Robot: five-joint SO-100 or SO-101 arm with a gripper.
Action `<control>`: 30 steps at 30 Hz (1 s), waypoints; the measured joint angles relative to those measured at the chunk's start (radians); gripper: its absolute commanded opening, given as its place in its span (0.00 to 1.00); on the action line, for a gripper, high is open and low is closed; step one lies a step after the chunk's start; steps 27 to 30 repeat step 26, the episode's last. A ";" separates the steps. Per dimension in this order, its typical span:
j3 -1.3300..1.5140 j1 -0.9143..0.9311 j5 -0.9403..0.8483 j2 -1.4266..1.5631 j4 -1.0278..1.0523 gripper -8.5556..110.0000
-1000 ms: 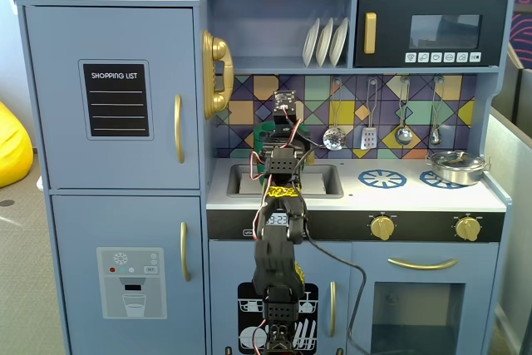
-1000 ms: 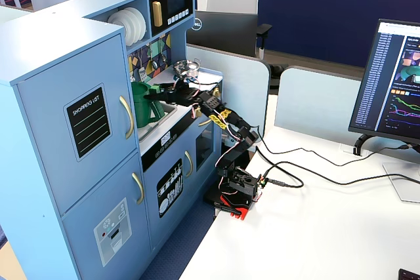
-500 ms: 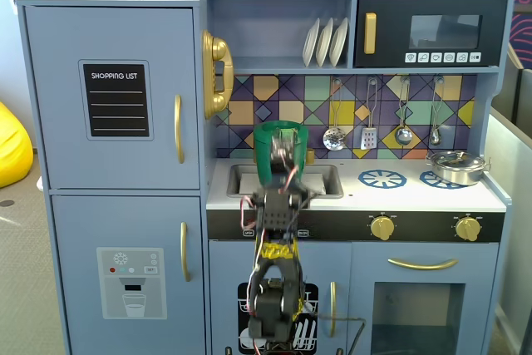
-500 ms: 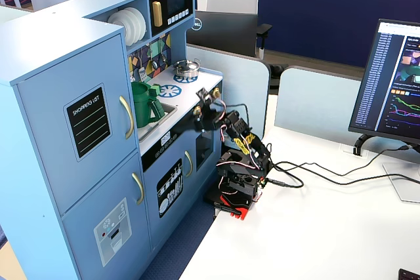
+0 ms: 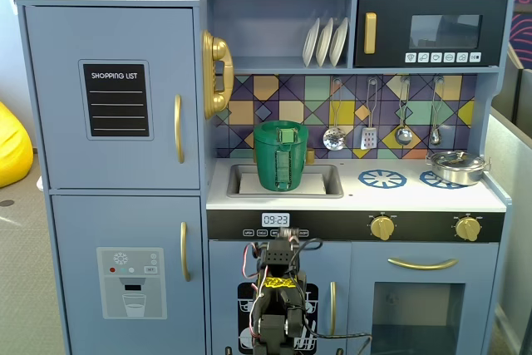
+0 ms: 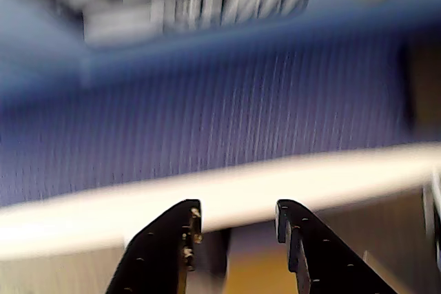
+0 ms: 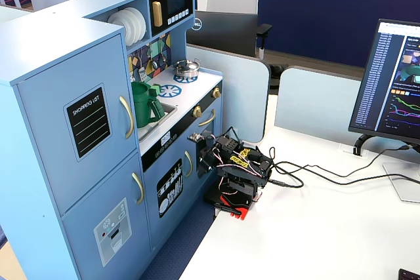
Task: Pick up the lid from the counter and put it on the green recipient
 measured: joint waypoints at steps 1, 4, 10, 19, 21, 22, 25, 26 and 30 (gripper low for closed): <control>0.009 -0.011 0.031 -0.003 0.029 0.11; 0.015 -0.041 0.075 0.003 0.055 0.14; 0.015 -0.038 0.052 0.012 0.067 0.15; 0.015 -0.037 0.003 0.012 0.075 0.16; 0.015 -0.037 0.003 0.012 0.075 0.16; 0.015 -0.037 0.003 0.012 0.075 0.16; 0.015 -0.037 0.003 0.012 0.075 0.16; 0.015 -0.037 0.003 0.012 0.075 0.16; 0.015 -0.037 0.003 0.012 0.075 0.16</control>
